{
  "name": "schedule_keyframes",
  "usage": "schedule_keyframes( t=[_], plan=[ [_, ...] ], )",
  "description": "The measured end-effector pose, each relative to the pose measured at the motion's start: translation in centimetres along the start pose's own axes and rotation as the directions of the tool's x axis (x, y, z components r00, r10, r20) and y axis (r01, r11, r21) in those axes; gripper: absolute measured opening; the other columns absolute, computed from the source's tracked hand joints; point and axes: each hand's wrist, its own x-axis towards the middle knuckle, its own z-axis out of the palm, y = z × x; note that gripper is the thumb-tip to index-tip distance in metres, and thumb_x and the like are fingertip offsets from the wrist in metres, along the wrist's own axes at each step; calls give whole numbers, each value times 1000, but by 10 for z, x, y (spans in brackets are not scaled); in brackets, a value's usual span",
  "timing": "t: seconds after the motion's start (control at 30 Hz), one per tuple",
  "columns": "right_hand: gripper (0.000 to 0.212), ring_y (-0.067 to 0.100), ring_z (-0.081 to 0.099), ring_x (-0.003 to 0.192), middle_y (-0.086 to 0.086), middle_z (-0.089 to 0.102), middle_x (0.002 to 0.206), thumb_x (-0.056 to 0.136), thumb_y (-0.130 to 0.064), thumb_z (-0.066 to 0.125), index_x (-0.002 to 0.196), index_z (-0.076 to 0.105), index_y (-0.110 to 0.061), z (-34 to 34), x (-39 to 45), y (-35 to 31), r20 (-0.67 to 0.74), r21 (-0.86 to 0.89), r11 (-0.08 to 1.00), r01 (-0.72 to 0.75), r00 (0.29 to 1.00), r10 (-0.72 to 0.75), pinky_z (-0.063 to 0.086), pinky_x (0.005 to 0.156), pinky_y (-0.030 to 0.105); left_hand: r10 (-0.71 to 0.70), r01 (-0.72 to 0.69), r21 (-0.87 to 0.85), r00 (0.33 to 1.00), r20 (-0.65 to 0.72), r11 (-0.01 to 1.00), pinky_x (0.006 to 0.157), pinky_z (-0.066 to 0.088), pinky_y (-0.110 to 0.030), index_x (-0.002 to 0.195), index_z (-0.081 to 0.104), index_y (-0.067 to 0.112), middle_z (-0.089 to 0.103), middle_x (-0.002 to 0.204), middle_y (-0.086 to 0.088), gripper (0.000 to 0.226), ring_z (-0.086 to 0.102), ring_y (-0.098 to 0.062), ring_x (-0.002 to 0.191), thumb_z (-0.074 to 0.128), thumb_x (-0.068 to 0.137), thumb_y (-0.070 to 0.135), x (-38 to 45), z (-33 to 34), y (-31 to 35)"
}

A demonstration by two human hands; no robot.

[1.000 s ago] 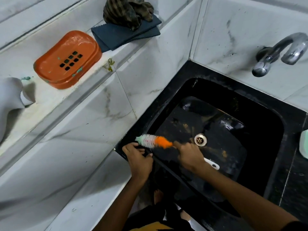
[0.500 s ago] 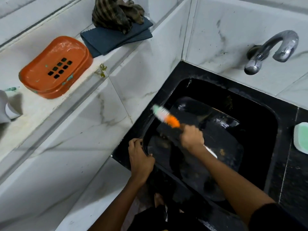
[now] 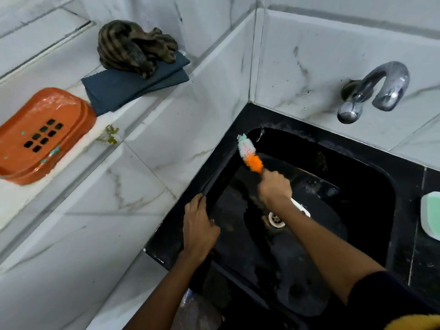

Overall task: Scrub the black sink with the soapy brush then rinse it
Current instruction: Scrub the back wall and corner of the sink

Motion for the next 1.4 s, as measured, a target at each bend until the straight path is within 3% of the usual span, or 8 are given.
schedule_keyframes(
  t=[0.1,0.33,0.5,0.67,0.83,1.03,1.2,1.4],
  plan=[
    [30,34,65,97,12,66,106,92,-14,40,120,53,-14,4,-17,14,67,-163,959,230,973,-222,49,75,39,28,-29,20,999,18,999,120,24,-28,154,35,2,32,162,-9,81,26,-23,147,65,79,4,17,1,12],
    [25,37,64,93,14,66,100,86,-11,47,104,63,-12,-33,49,40,-102,-41,997,-72,993,67,49,72,38,108,-123,142,988,113,982,124,23,-35,156,30,3,28,164,-11,83,25,-28,149,63,80,10,56,8,41],
    [34,34,64,99,11,65,106,94,-17,40,125,52,-17,3,0,7,42,-83,957,279,960,-276,49,78,39,73,-92,147,989,128,985,122,28,-38,155,30,0,32,161,-14,84,28,-30,148,62,79,13,73,7,53],
    [28,37,62,102,17,65,109,88,-16,45,109,63,-11,-15,62,44,-51,153,960,-235,968,245,50,82,41,86,-117,188,983,162,975,122,28,-33,158,24,2,21,166,-10,86,19,-25,152,63,82,14,75,6,50],
    [29,35,63,100,13,65,107,91,-18,44,117,57,-17,7,24,24,8,10,994,106,994,-106,49,79,38,85,-114,184,984,156,976,123,25,-34,158,23,2,21,167,-9,83,19,-24,153,60,85,17,85,6,58],
    [31,38,63,101,17,66,107,86,-16,47,110,65,-12,-16,64,67,-108,193,923,-333,928,357,50,82,40,142,-192,231,966,215,954,125,23,-36,158,23,2,19,167,-11,87,18,-27,153,62,81,13,107,4,61],
    [34,34,64,98,12,65,106,91,-13,40,123,52,-17,10,19,19,-12,-11,997,78,997,-78,49,78,40,148,-201,234,963,225,951,125,23,-36,158,24,2,21,167,-11,88,18,-27,154,61,79,11,123,7,74],
    [29,38,62,101,18,65,108,87,-15,46,109,65,-12,-22,71,58,-95,284,884,-370,907,410,49,81,39,160,-210,262,966,202,942,123,26,-36,157,25,1,24,165,-12,88,21,-27,152,60,78,12,125,11,75]
  ],
)
